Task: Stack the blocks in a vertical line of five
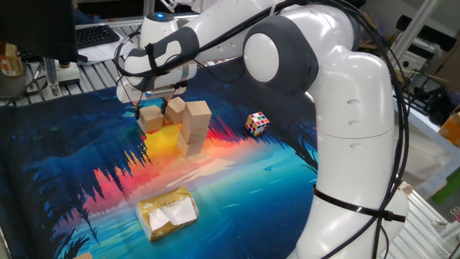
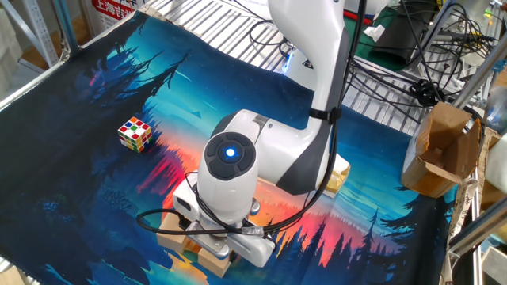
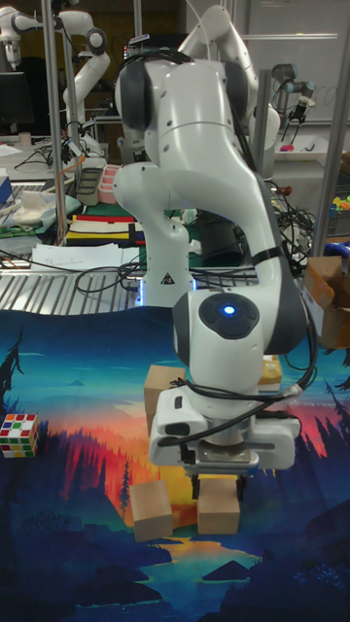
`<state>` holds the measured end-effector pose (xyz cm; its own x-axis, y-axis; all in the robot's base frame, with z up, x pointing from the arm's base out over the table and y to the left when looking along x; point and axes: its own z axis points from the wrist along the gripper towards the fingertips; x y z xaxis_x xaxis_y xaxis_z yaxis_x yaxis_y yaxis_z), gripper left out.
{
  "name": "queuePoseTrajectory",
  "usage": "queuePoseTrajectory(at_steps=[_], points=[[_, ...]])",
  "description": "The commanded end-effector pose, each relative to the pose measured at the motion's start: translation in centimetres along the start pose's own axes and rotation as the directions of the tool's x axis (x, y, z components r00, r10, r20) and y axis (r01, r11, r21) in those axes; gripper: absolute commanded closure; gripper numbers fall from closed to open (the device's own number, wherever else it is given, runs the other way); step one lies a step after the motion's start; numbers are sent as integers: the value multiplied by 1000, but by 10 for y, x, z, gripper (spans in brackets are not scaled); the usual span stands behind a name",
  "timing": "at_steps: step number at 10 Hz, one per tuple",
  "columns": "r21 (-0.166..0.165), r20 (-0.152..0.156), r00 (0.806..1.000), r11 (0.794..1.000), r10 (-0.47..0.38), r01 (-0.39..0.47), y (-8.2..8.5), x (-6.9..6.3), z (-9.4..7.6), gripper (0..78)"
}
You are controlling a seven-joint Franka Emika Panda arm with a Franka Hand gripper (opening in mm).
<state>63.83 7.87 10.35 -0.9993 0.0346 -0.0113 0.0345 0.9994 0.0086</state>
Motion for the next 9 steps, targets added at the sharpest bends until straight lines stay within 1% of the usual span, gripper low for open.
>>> queuePoseTrajectory(at_steps=[1, 7, 8, 9], points=[[2, 8, 1000, 1000, 0, 0, 0, -1, -2, 764], [2, 8, 1000, 1000, 0, 0, 0, -1, -2, 764], [25, -32, 999, 1000, 8, -7, -12, 12, -54, 764], [27, -35, 999, 1000, 8, -7, -13, 13, -58, 764]])
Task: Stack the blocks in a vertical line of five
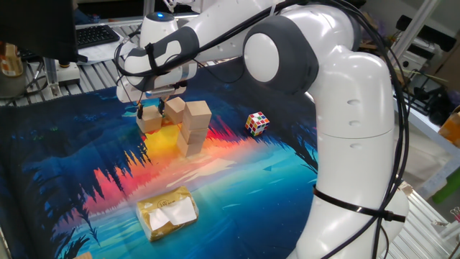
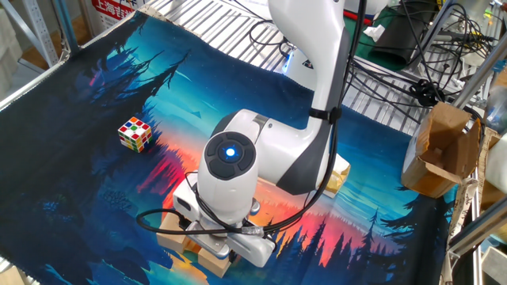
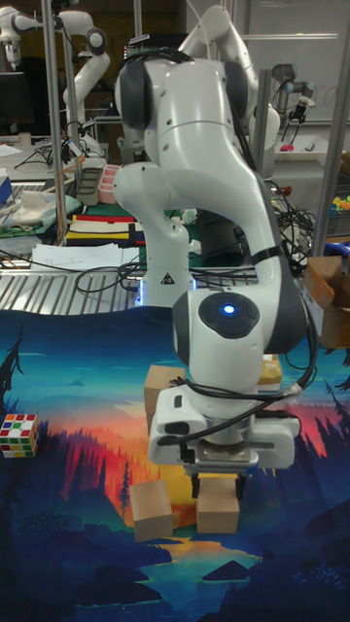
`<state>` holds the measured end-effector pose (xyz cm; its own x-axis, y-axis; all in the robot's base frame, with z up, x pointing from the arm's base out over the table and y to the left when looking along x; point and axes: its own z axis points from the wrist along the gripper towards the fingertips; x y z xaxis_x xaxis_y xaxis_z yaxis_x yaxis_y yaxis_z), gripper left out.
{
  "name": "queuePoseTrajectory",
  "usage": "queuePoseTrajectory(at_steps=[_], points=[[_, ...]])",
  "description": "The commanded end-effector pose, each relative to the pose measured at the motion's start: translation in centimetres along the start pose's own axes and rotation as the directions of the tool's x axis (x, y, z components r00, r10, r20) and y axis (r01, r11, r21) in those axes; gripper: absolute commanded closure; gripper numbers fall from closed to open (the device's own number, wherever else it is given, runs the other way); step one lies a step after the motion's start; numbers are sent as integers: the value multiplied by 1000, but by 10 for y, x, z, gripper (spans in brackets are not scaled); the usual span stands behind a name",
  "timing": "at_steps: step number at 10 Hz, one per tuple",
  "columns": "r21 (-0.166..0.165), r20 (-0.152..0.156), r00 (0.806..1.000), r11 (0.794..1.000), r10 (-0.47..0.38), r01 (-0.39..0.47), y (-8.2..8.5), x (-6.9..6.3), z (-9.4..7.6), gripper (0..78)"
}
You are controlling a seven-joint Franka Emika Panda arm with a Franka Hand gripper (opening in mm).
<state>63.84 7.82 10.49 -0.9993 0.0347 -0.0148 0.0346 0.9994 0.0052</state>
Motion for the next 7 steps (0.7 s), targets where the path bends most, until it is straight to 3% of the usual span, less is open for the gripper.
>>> queuePoseTrajectory(at_steps=[1, 4, 7], points=[[25, -42, 999, 1000, 7, -6, -14, 12, -60, 764], [33, -41, 999, 999, 10, -8, -15, 13, -66, 764], [44, -48, 999, 999, 21, -19, -23, 20, -97, 764]])
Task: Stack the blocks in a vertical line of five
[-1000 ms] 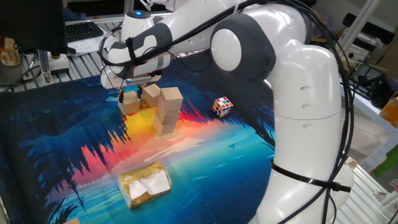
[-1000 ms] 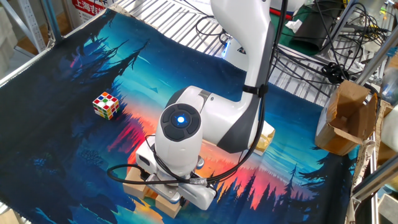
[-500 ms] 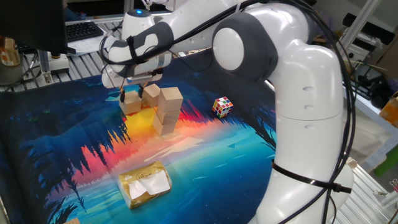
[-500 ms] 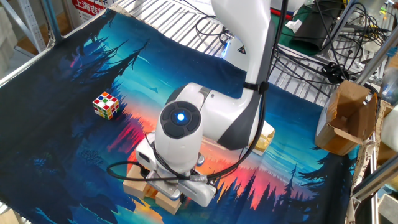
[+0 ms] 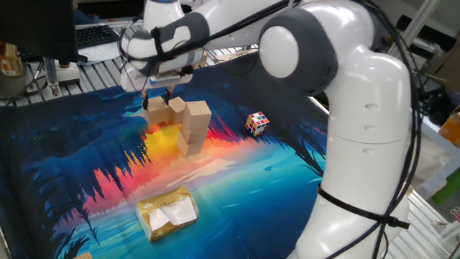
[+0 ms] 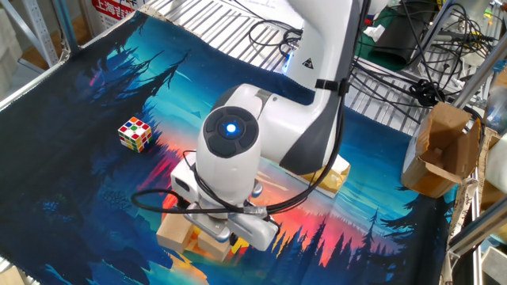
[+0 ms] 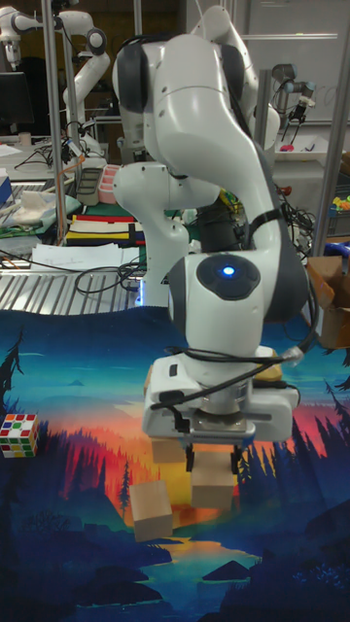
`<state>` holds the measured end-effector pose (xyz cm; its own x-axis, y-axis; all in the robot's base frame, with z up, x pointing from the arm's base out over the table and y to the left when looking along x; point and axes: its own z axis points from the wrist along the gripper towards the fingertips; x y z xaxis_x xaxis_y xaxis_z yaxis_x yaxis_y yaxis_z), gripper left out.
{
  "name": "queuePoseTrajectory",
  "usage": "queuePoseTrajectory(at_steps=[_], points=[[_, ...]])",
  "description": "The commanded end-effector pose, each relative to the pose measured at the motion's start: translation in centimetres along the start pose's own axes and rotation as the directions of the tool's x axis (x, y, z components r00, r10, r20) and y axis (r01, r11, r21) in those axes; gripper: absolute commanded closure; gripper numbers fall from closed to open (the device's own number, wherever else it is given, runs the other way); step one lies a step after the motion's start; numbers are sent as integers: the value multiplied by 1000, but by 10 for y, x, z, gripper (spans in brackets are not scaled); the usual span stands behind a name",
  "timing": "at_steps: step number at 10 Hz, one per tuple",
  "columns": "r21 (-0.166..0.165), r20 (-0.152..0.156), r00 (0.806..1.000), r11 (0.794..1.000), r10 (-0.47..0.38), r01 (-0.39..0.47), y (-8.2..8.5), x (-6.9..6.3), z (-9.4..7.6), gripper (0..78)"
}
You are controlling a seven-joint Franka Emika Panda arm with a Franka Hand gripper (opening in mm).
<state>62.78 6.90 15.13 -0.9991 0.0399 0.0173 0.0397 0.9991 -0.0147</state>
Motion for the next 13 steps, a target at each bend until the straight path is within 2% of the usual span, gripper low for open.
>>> queuePoseTrajectory(at_steps=[1, 3, 8, 11, 13], points=[[25, -26, 1000, 1000, 16, -16, -16, 13, -61, 764], [28, -34, 999, 999, 19, -18, -19, 15, -74, 764], [28, -26, 1000, 999, 17, -17, -27, 19, -84, 764], [32, -28, 999, 999, 24, -23, -32, 24, -107, 764], [33, -28, 999, 999, 25, -24, -37, 29, -115, 764]])
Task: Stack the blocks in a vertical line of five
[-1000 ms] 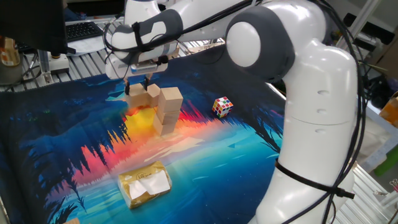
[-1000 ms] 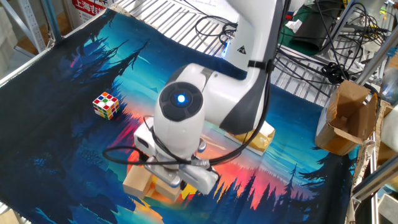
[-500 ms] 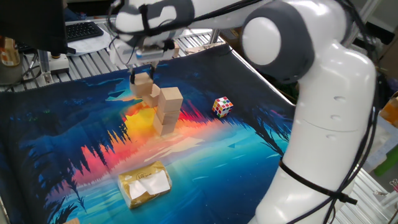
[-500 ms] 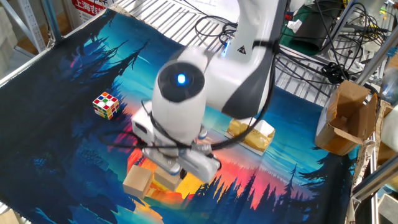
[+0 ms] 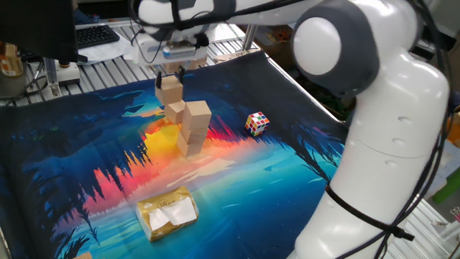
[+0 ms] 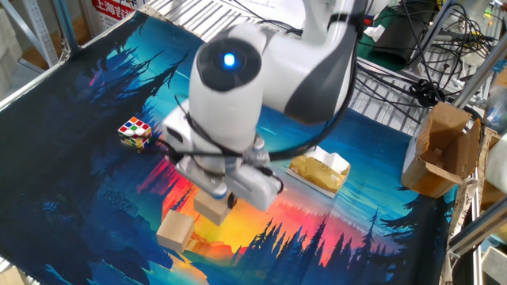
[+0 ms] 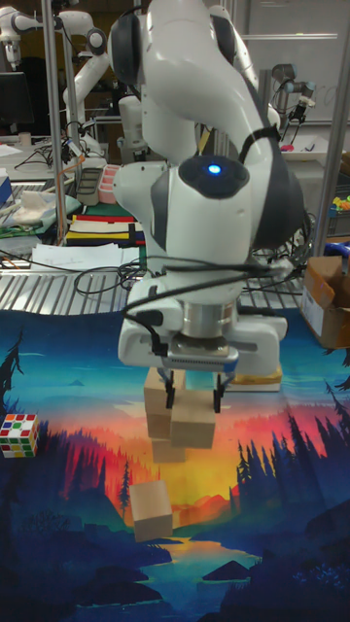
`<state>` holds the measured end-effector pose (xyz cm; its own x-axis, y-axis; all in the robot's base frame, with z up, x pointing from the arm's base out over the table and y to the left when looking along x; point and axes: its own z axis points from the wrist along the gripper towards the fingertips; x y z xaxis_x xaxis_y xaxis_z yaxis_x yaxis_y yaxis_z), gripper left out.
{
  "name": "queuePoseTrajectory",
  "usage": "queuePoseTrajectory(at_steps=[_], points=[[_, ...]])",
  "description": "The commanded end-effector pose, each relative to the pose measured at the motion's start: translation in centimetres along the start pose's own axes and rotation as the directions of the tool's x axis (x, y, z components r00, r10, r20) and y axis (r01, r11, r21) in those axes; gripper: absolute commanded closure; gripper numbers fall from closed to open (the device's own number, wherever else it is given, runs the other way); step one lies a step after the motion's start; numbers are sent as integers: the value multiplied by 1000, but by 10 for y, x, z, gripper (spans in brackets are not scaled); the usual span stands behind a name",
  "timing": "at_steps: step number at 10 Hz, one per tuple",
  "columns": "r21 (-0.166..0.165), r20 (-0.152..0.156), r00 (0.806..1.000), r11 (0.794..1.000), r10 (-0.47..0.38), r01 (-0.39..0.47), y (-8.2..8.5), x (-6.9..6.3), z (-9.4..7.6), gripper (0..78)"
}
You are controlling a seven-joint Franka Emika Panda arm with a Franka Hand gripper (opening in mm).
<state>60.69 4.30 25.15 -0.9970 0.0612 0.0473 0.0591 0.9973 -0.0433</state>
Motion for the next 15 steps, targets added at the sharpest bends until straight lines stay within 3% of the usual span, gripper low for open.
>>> queuePoseTrajectory(at_steps=[1, 5, 15], points=[[4, 2, 1000, 1000, 4, -4, -14, 11, -21, 764], [-1, 6, 1000, 1000, -3, 3, -27, 23, -30, 764], [-3, 14, 1000, 1000, -19, 19, -41, 45, -37, 764]])
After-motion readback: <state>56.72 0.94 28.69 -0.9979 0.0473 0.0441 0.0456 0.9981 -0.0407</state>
